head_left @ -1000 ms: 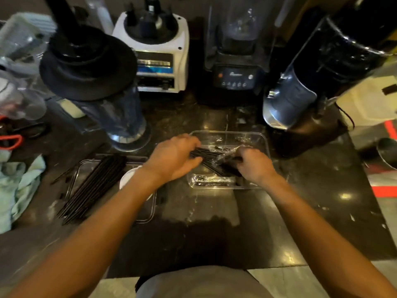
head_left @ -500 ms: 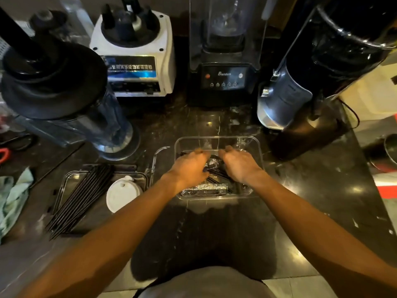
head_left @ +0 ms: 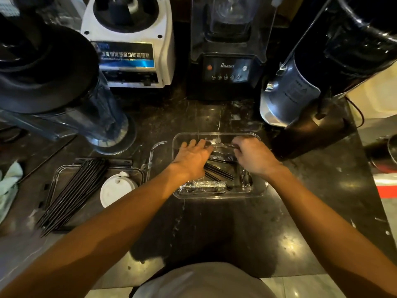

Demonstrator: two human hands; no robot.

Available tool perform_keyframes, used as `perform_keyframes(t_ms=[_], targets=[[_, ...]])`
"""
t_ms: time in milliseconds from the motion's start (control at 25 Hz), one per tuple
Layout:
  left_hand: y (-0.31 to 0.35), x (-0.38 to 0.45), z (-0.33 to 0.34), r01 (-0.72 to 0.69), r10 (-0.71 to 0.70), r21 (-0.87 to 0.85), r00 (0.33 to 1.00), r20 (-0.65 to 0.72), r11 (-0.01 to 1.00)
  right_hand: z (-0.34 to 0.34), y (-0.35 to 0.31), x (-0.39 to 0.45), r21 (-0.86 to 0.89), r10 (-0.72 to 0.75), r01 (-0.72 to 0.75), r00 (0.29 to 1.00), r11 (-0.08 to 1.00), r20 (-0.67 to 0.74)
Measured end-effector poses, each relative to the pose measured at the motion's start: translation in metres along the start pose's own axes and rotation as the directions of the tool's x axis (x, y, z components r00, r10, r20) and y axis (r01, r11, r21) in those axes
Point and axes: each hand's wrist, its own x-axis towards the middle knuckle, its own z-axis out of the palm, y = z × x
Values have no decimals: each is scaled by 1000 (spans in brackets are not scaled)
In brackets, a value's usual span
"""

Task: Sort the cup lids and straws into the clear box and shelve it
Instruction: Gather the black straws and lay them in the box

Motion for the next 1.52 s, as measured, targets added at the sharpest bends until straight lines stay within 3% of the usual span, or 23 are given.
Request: perform_keyframes(t_ms=[160, 320, 480, 840, 1040, 1160, 1240, 1440, 1520], targets=[[1, -1, -4, 20, -18, -35, 999, 45, 999, 4, -5, 3, 87, 27, -27, 1000, 996, 7], [3, -6, 0, -39, 43, 72, 998, -53, 997, 4, 1, -24, 47, -31, 37, 993, 998, -115], [12, -6, -4, -117, 118, 139, 993, -1, 983, 5, 11, -43, -57, -37, 43, 994, 997, 107], [29, 1, -2, -267, 237, 272, 962, 138, 925, -11, 7, -38, 25, 43, -47, 991, 999, 128], [25, 3, -4, -332, 287, 272, 939, 191, 903, -6, 2, -39, 51, 26, -46, 942, 998, 334], [20, 7, -7, -342, 301, 223, 932, 199, 913, -2, -5, -37, 57, -38, 10, 853, 998, 520], [17, 8, -7, -323, 295, 162, 939, 175, 933, 4, -9, -34, 70, -55, 18, 818, 997, 572], [9, 10, -16, -236, 238, -56, 971, 15, 970, 17, -11, -25, 113, -81, 20, 822, 993, 564], [5, 14, -22, -199, 201, -183, 980, -6, 963, 20, -19, -22, -3, -92, 111, 836, 994, 542]])
